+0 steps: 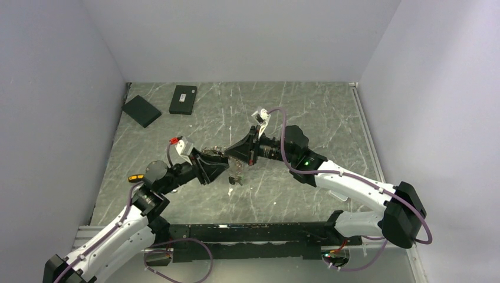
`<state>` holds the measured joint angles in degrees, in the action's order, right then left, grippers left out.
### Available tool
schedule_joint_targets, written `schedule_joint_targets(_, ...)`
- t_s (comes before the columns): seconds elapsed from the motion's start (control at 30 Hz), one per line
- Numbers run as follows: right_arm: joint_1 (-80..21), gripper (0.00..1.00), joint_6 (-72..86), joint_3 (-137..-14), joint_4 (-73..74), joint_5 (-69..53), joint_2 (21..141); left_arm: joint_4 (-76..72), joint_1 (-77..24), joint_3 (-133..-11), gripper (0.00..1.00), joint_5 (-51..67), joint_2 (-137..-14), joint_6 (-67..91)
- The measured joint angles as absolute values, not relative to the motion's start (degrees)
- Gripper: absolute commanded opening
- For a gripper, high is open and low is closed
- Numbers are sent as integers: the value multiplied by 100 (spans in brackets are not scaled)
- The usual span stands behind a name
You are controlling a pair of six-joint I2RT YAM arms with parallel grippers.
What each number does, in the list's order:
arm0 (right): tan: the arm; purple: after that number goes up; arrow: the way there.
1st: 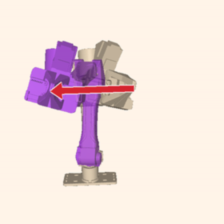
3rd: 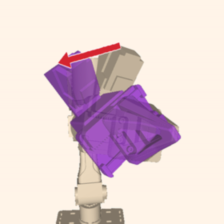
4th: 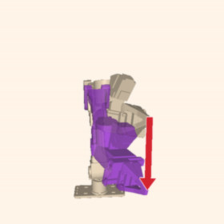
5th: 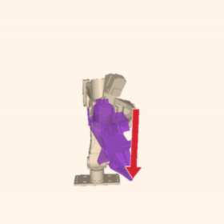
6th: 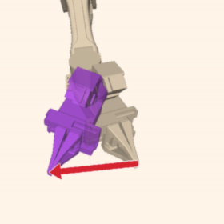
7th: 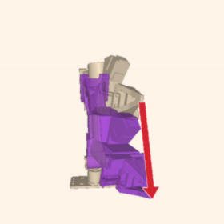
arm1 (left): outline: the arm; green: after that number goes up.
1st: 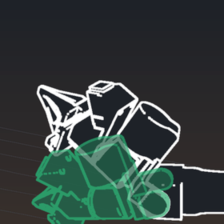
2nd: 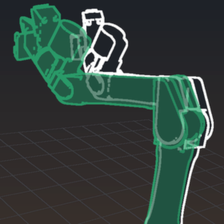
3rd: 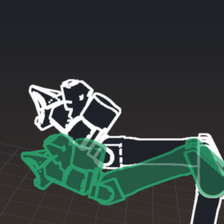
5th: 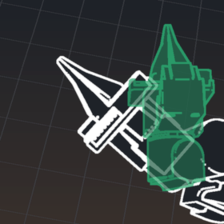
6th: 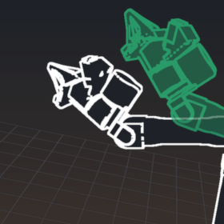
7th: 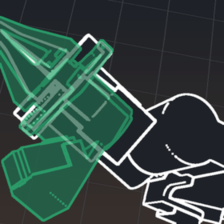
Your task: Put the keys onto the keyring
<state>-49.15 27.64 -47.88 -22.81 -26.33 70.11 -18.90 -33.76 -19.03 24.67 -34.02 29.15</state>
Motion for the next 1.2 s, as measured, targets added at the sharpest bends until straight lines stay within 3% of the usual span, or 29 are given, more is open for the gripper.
schedule_joint_targets(0.07,-4915,0,2770,-4786,-2285,-2633,7011,-1994,-3380,-1903,33,2480,-3400,2926)
schedule_joint_targets(0.17,-4910,0,2775,-4779,-2322,-2637,7011,-2086,-3385,-1903,9,2480,-3398,2934)
schedule_joint_targets(0.23,-4906,0,2773,-4768,-2351,-2633,7011,-2095,-3385,-1905,0,2484,-3398,2967)
schedule_joint_targets(1.2,-4906,0,2438,-4587,-2355,-3072,6921,239,-3413,-2779,0,2180,-2502,2849)
